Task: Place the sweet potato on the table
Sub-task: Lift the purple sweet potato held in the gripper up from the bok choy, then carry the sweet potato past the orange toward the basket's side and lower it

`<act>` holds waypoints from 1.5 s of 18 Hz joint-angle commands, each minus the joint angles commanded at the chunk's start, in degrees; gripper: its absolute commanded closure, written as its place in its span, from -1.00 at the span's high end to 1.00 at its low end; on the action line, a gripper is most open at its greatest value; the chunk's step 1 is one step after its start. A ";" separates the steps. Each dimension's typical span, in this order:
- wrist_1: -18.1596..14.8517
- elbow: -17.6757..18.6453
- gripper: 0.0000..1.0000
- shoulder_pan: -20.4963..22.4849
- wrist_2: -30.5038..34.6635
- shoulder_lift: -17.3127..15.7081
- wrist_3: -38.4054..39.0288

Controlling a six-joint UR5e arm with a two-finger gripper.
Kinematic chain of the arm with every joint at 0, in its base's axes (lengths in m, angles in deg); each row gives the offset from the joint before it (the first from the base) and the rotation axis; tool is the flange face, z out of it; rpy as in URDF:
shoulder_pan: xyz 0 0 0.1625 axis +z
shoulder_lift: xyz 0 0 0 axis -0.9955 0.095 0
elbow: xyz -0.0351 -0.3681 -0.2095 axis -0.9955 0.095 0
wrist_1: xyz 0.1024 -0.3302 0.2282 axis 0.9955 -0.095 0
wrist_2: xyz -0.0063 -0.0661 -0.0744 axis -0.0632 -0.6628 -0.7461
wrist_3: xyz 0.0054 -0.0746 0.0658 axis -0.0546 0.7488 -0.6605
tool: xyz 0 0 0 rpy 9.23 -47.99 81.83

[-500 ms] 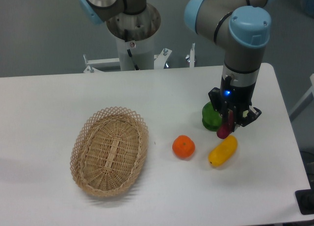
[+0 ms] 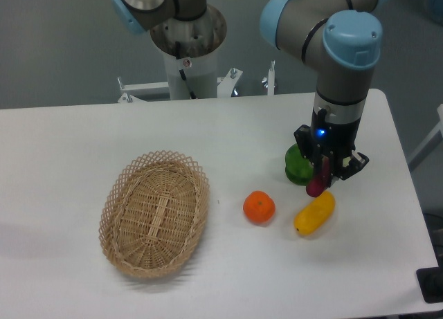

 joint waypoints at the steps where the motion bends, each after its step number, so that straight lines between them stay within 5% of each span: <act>1: 0.79 0.18 -0.80 -0.61 0.00 0.52 1.23; 14: 20.04 2.55 -0.79 -11.85 2.80 9.31 27.68; 27: 24.53 2.55 -0.78 -18.90 9.66 19.51 32.44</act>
